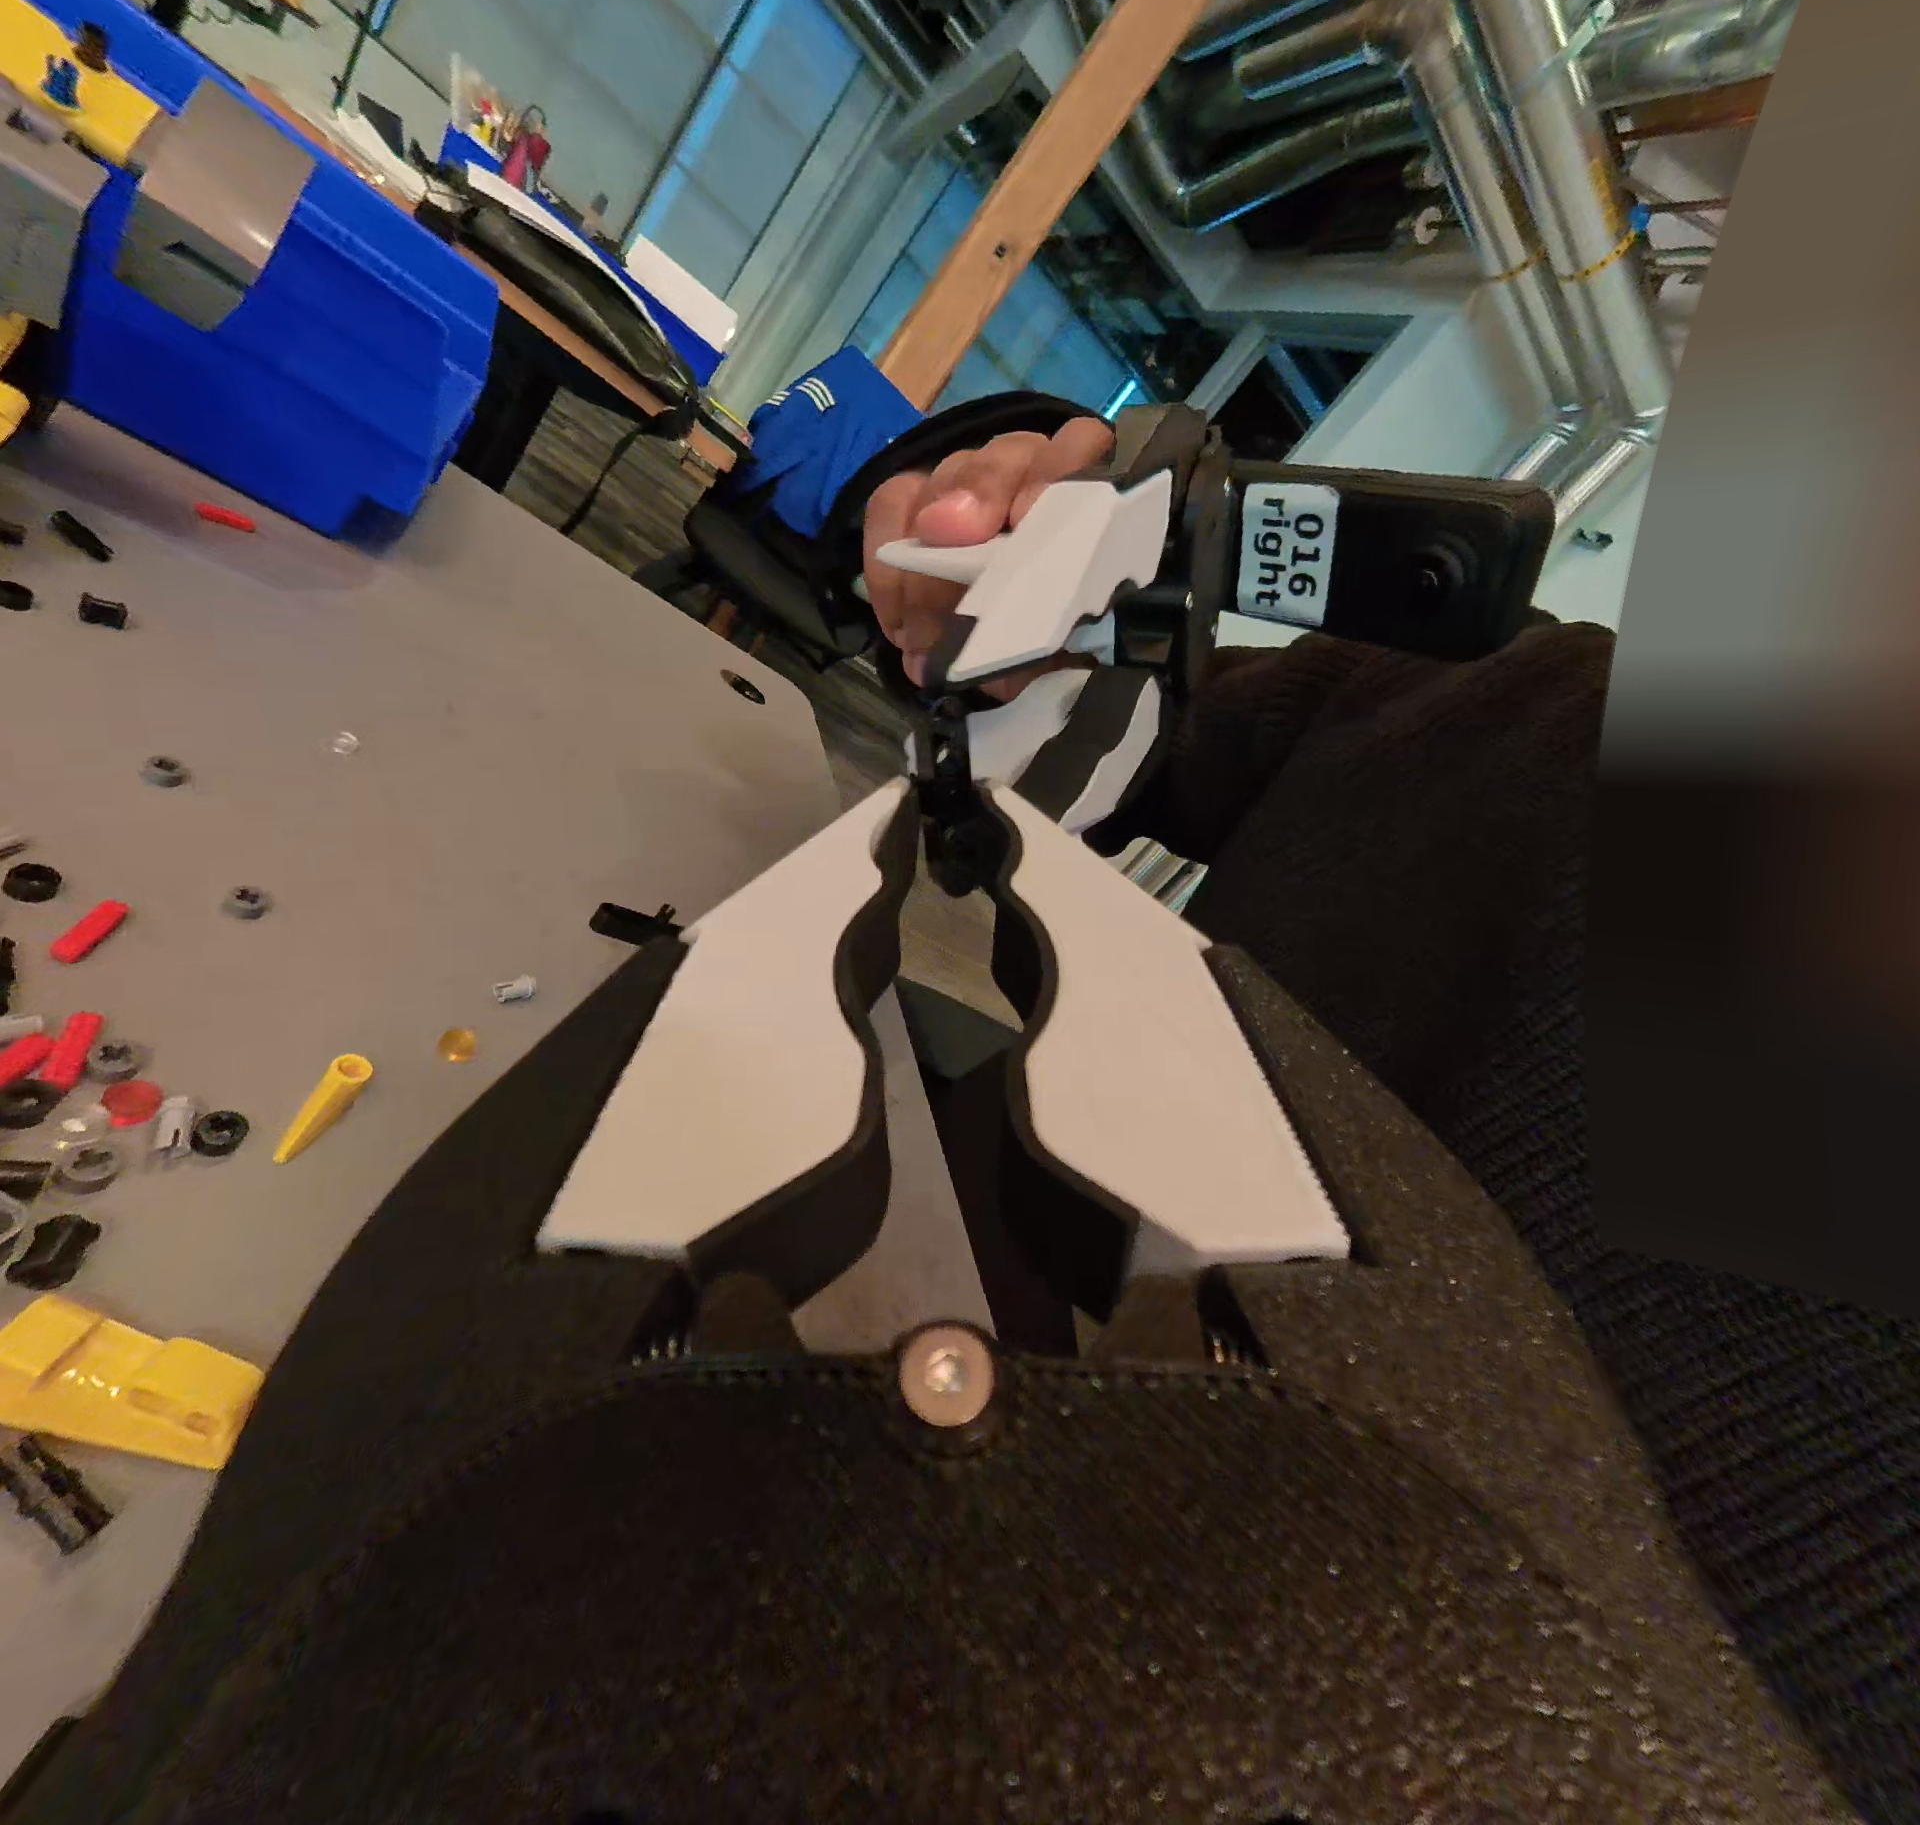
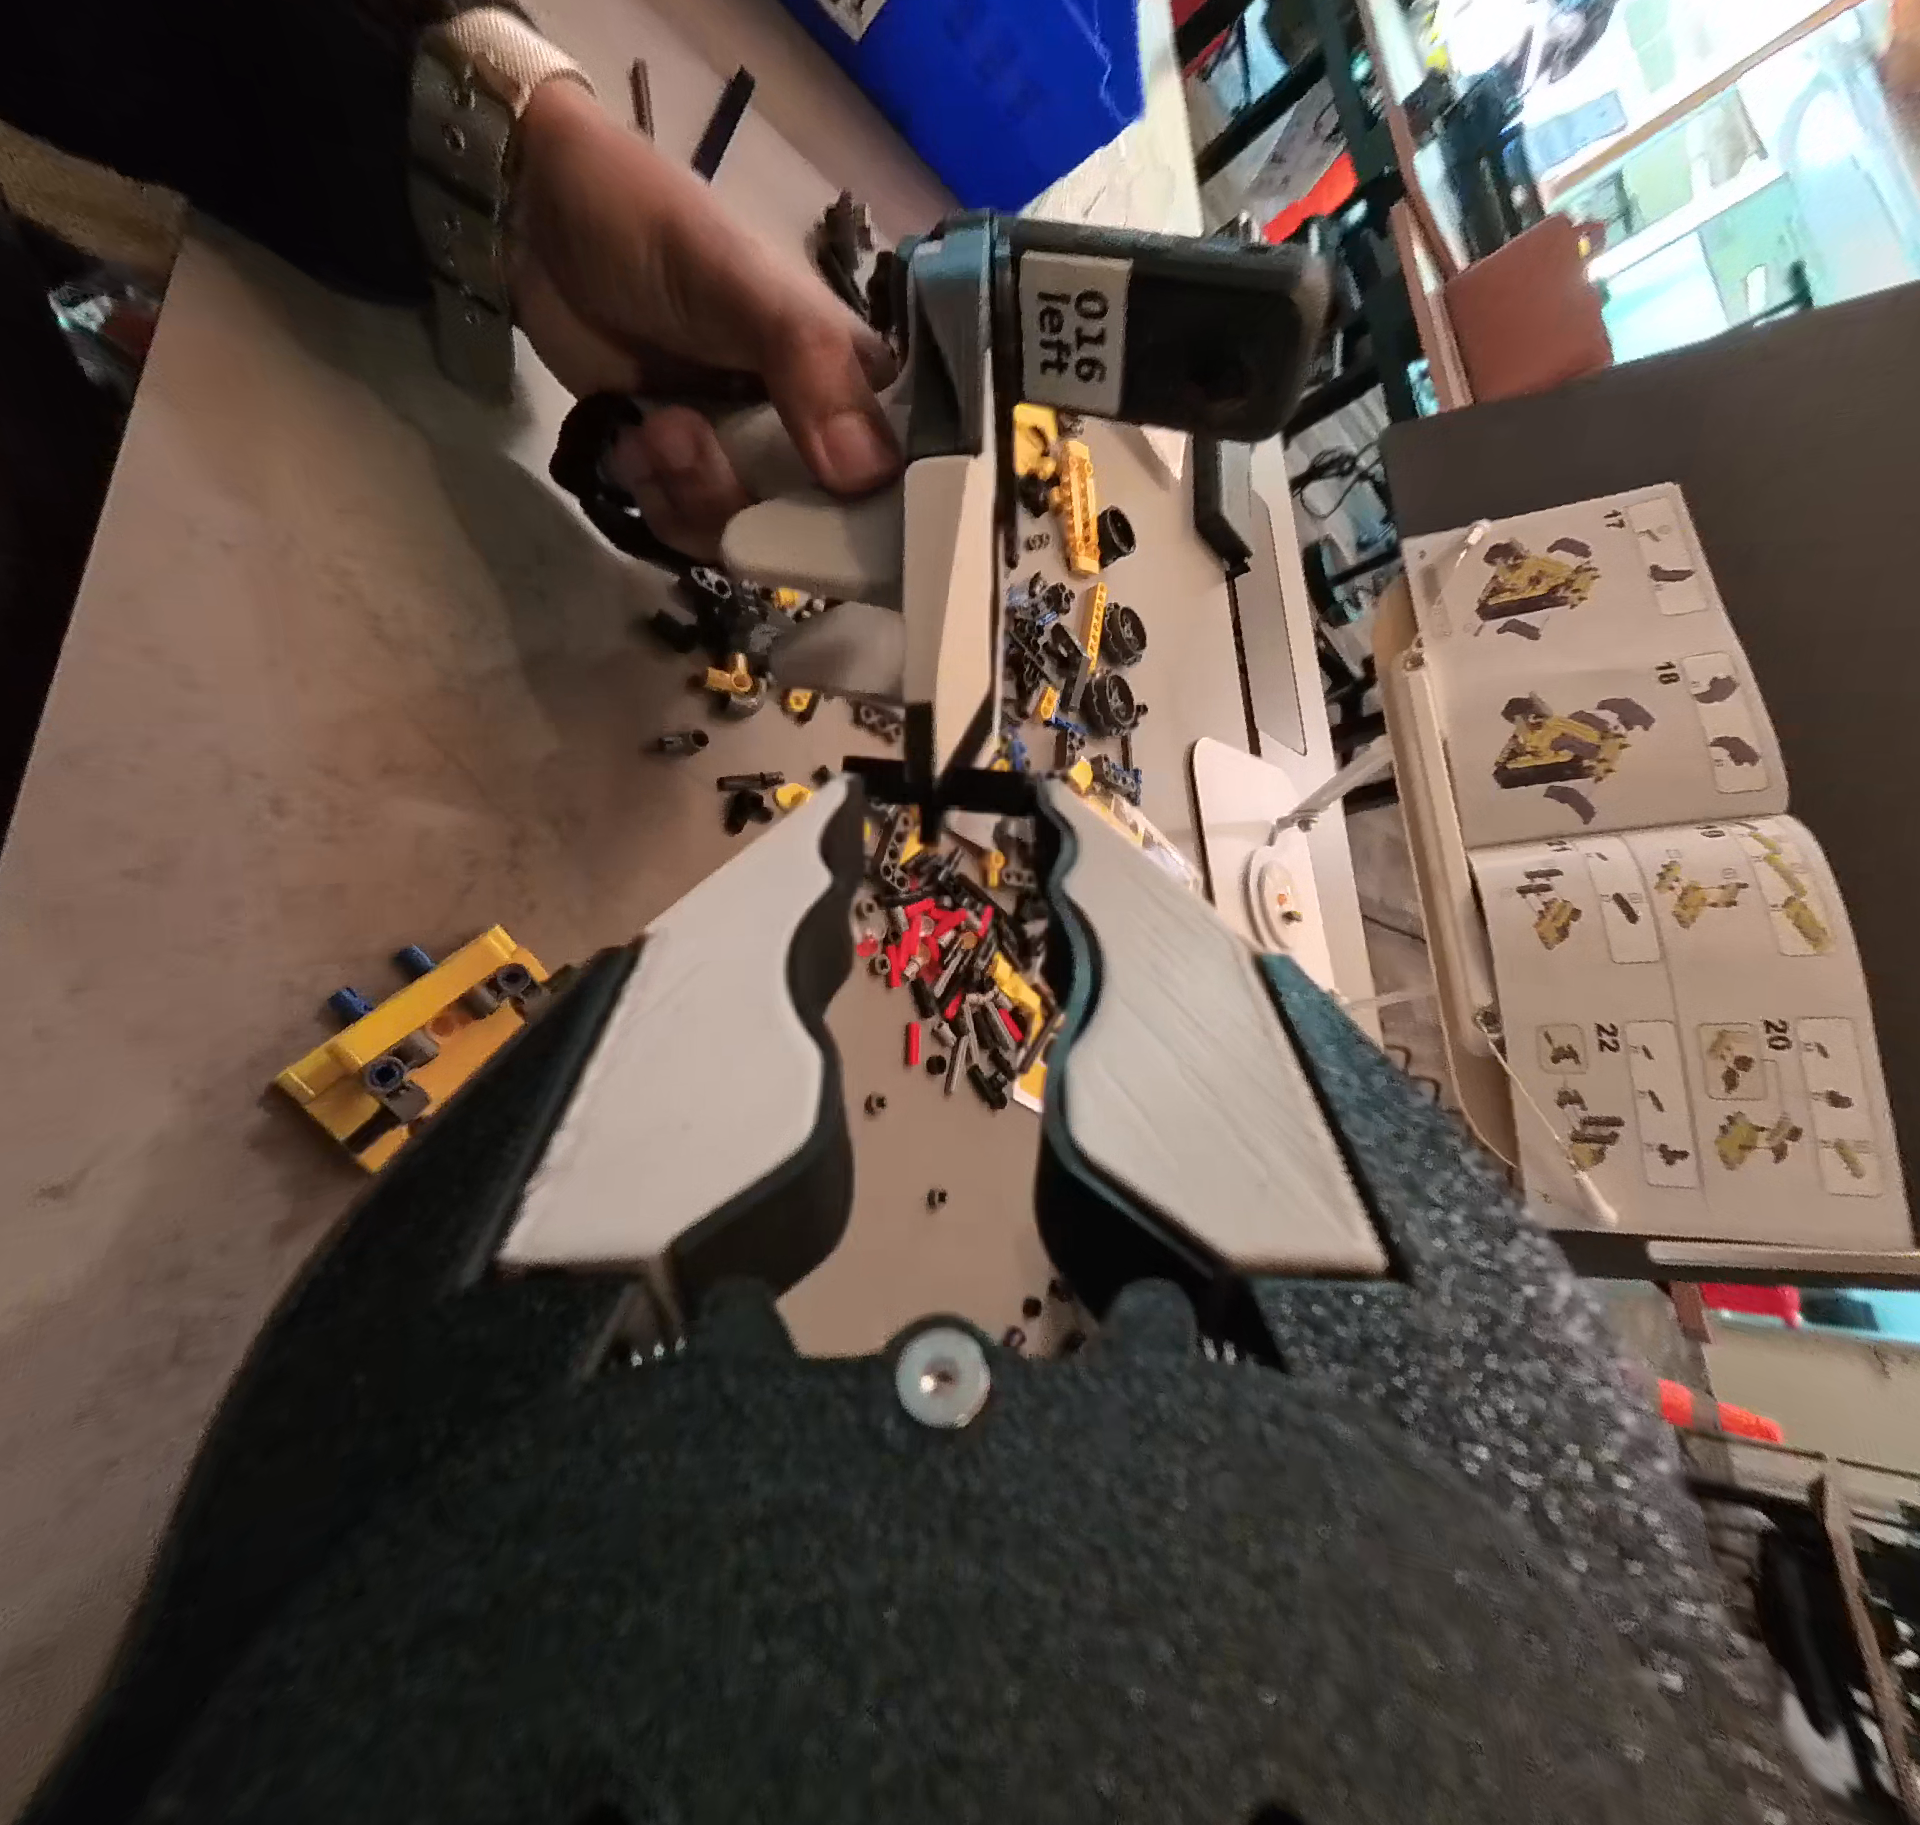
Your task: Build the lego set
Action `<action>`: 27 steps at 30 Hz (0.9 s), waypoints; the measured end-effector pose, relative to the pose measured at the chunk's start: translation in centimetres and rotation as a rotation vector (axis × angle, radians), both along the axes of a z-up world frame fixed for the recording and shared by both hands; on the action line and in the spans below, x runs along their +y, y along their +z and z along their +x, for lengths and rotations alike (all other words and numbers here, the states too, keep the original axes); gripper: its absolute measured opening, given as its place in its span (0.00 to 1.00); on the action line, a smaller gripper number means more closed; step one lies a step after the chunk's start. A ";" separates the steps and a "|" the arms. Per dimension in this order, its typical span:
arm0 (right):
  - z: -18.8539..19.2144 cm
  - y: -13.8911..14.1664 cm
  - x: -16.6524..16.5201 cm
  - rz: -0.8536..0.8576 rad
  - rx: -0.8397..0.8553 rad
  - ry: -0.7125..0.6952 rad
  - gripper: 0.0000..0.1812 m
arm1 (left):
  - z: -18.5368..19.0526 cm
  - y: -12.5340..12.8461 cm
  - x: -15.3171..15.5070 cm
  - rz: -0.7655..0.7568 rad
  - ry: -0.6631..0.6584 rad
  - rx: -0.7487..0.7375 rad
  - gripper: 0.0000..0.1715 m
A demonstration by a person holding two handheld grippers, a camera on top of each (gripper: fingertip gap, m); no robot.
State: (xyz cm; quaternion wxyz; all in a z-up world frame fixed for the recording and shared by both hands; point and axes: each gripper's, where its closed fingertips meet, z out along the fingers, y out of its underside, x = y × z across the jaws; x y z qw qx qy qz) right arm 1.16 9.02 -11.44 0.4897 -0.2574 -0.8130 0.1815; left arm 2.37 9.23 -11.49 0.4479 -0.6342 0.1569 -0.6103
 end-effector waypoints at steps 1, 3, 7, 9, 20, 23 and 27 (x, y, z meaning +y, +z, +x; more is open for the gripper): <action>0.2 0.3 -0.1 -0.019 0.019 0.014 0.14 | -0.1 -0.2 0.1 -0.008 0.004 0.002 0.03; 0.6 1.0 -0.3 -0.079 0.049 0.041 0.14 | -0.3 0.4 0.0 -0.008 -0.008 -0.044 0.03; 0.9 1.3 -0.4 -0.135 0.060 0.054 0.14 | -0.5 1.5 -0.7 -0.019 -0.077 -0.161 0.03; 0.9 1.3 -0.7 -0.109 0.077 0.063 0.07 | -0.3 1.7 -1.0 -0.024 -0.111 -0.188 0.03; 0.8 0.7 0.4 -0.116 0.038 0.001 0.01 | -0.5 0.0 0.6 -0.097 -0.018 -0.127 0.24; 2.4 -1.8 5.1 -0.093 -0.152 -0.204 0.02 | -2.0 -1.4 2.4 -0.087 0.168 0.009 0.30; 9.9 -8.6 8.9 -0.166 -0.727 -0.426 0.02 | -2.5 -1.8 2.9 -0.038 0.253 0.113 0.30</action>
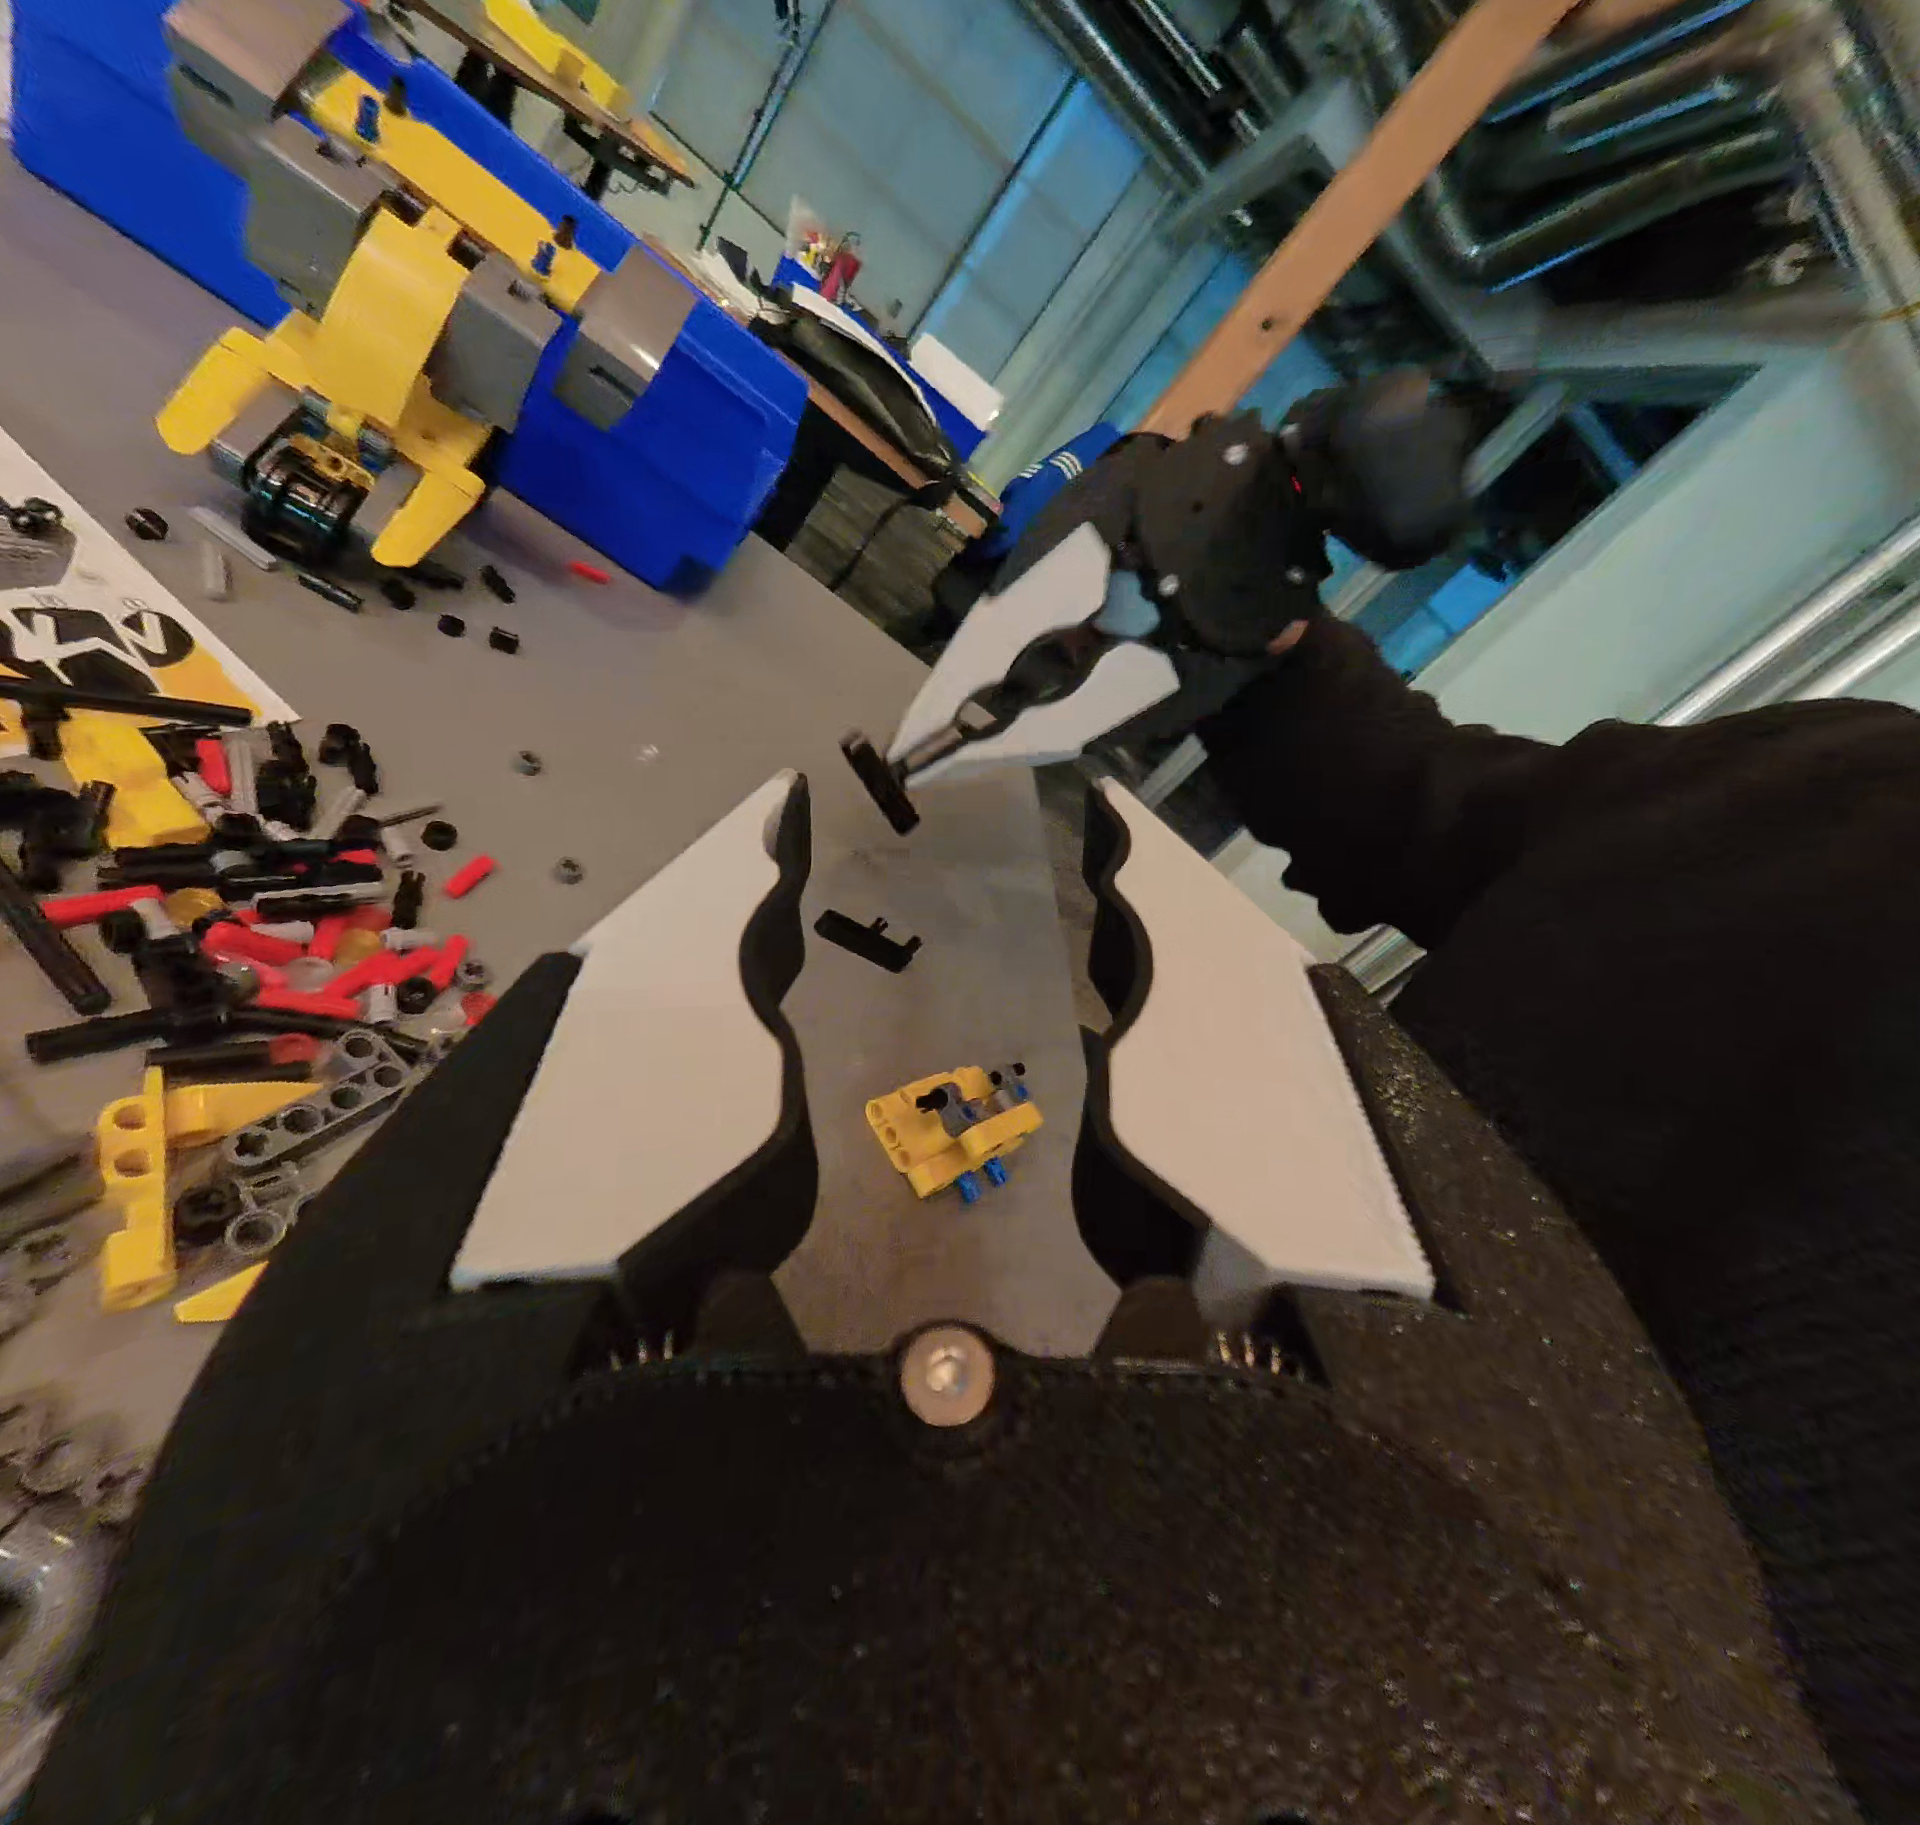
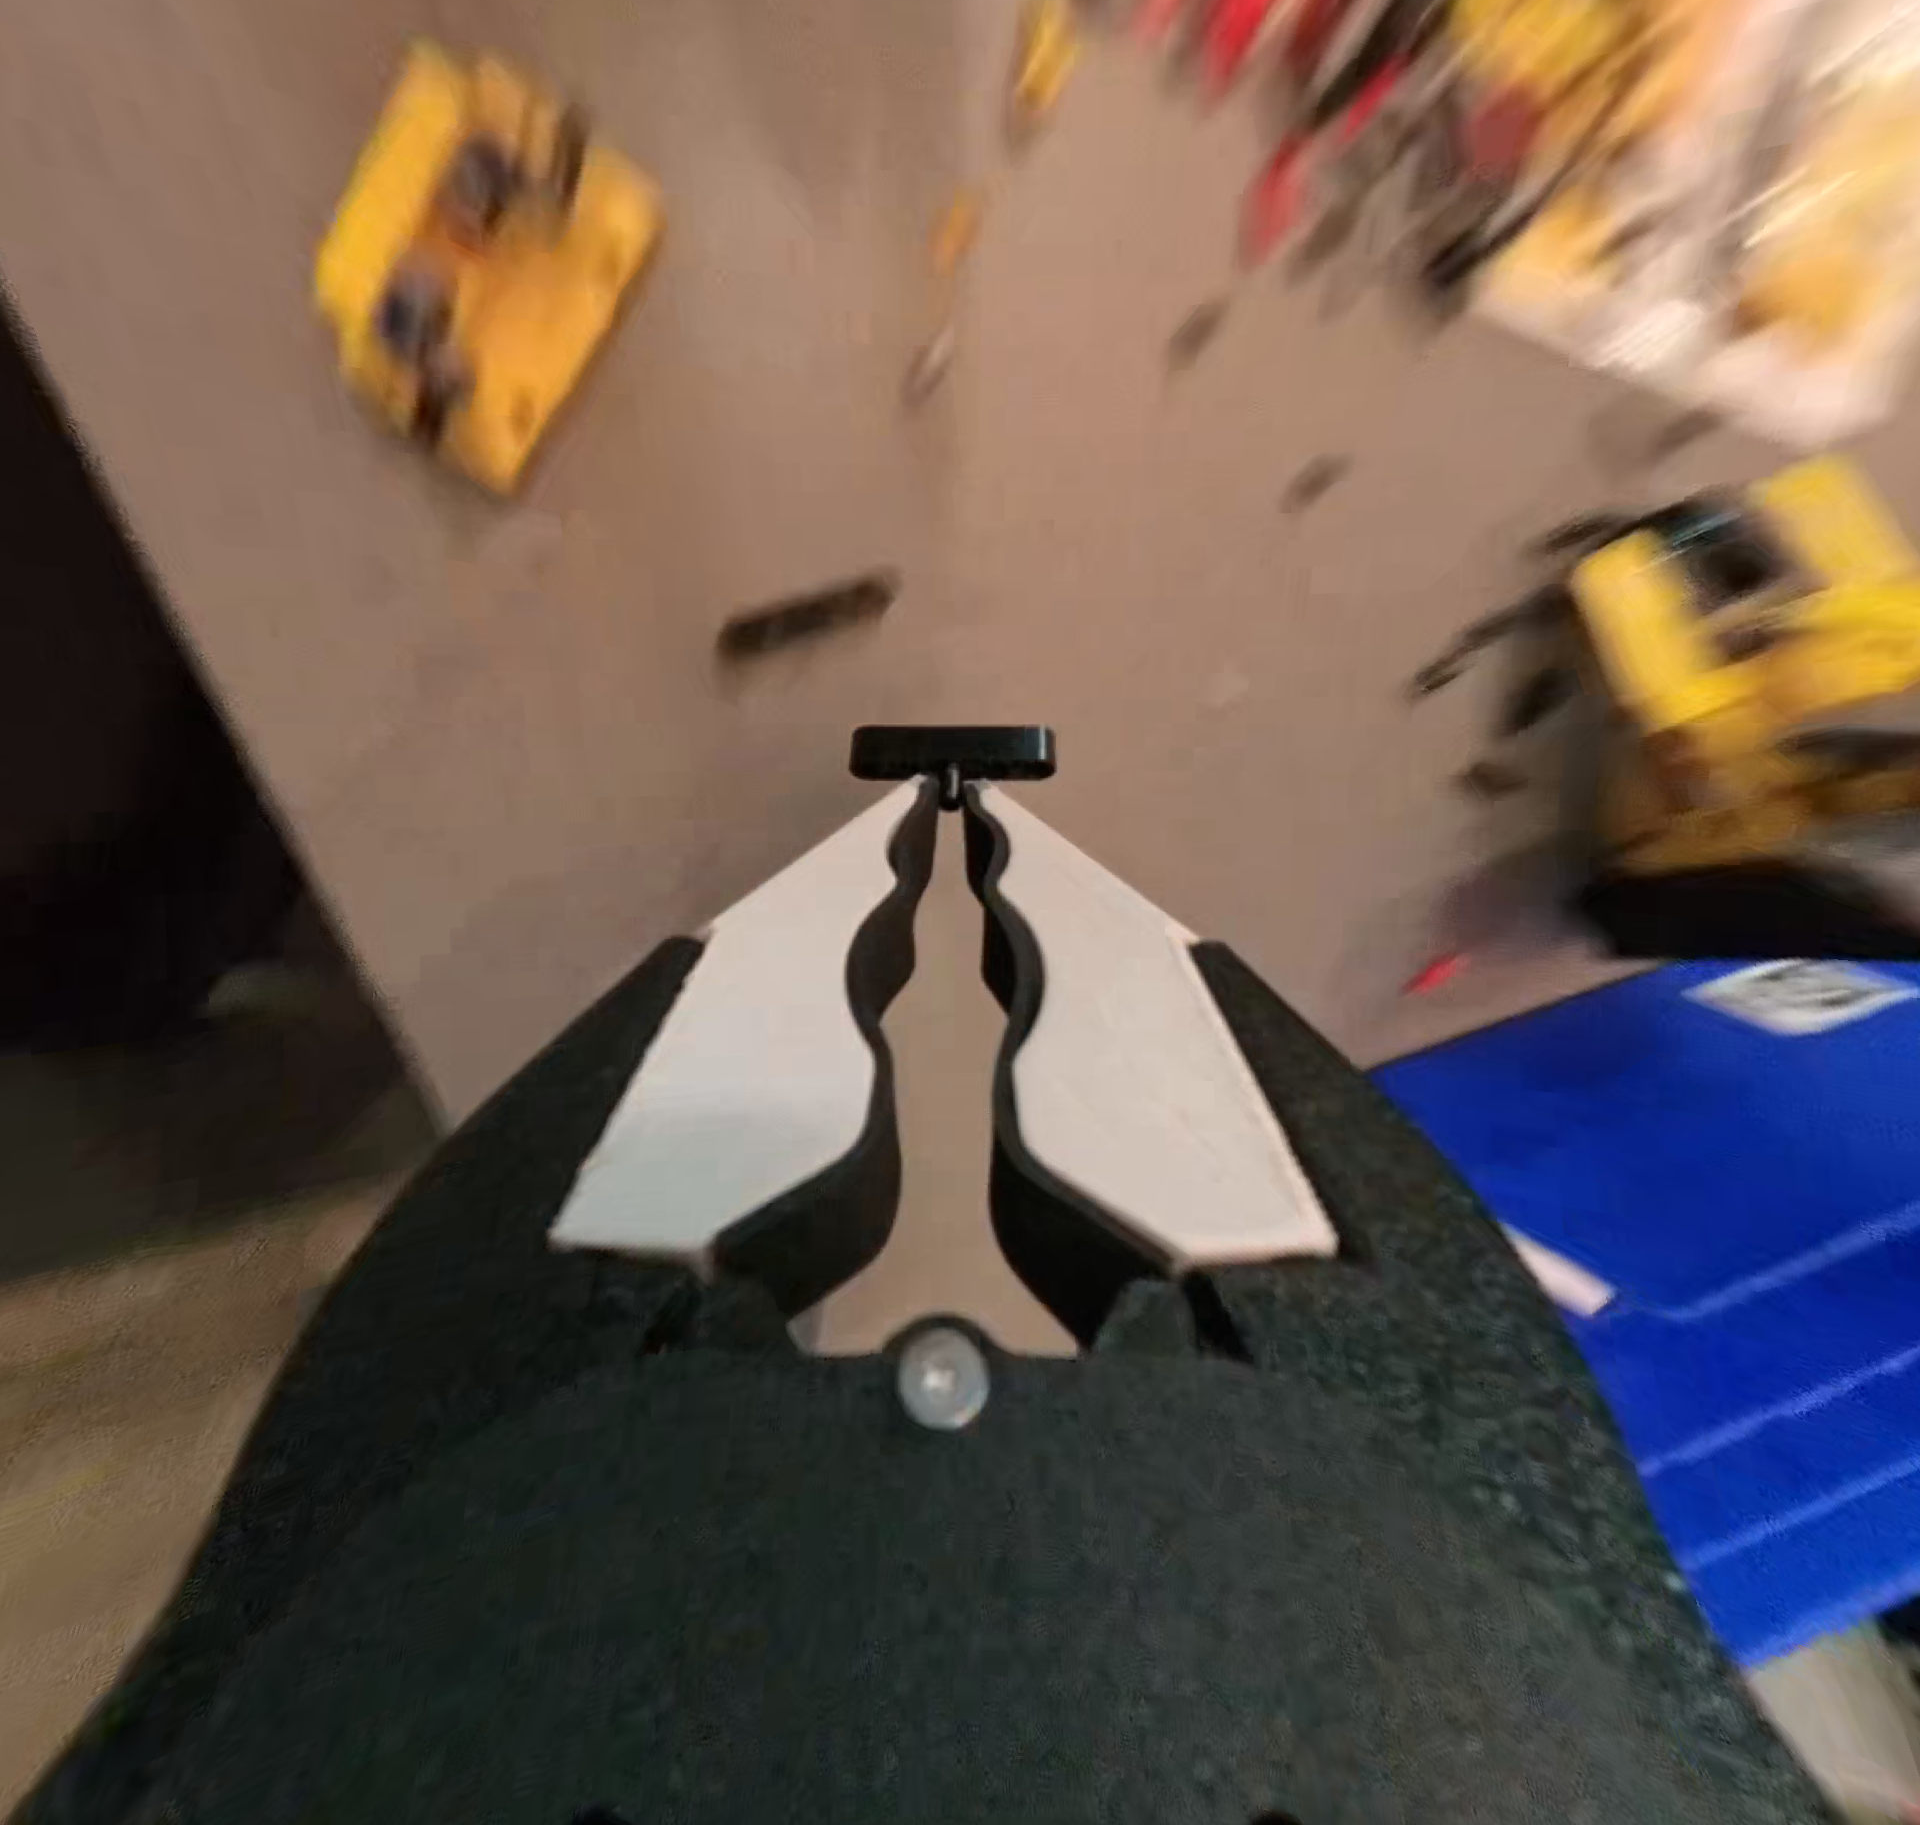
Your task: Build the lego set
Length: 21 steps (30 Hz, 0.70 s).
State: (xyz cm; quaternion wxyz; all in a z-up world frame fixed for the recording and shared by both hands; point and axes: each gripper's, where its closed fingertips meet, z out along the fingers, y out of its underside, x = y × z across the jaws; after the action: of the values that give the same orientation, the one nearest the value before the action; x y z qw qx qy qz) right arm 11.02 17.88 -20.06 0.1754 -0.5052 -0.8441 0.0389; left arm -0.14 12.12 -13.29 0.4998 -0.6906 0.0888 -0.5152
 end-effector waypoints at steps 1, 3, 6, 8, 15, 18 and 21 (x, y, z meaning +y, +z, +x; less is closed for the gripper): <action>2.3 -1.5 -0.1 -0.010 -0.152 -0.001 0.02 | 0.2 -0.1 0.0 -0.005 -0.009 -0.002 0.30; 5.2 -3.2 0.1 0.059 -0.355 0.046 0.02 | 0.6 -0.1 -0.2 -0.020 -0.040 -0.026 0.30; 5.3 -4.2 -1.4 0.000 -0.446 0.084 0.02 | 0.6 0.2 -0.3 -0.026 -0.059 -0.072 0.29; 4.7 -4.3 -1.7 -0.022 -0.483 0.092 0.02 | 0.3 0.2 -0.2 -0.025 -0.048 -0.072 0.29; 3.6 -4.9 -1.7 -0.041 -0.528 0.120 0.09 | 0.1 0.2 -0.2 -0.030 -0.045 -0.085 0.31; 3.1 -4.1 -2.4 -0.117 -0.479 0.101 0.09 | 0.2 0.4 -0.3 -0.028 -0.052 -0.096 0.31; 3.2 -4.0 -2.4 -0.137 -0.464 0.073 0.10 | 0.3 0.5 -0.3 -0.029 -0.058 -0.103 0.31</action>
State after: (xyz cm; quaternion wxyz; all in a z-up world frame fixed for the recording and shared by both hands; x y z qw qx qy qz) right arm 14.18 15.47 -24.04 -0.0595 -0.4805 -0.8748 -0.0149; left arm 0.14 11.79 -12.82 0.4785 -0.6674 0.0756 -0.5656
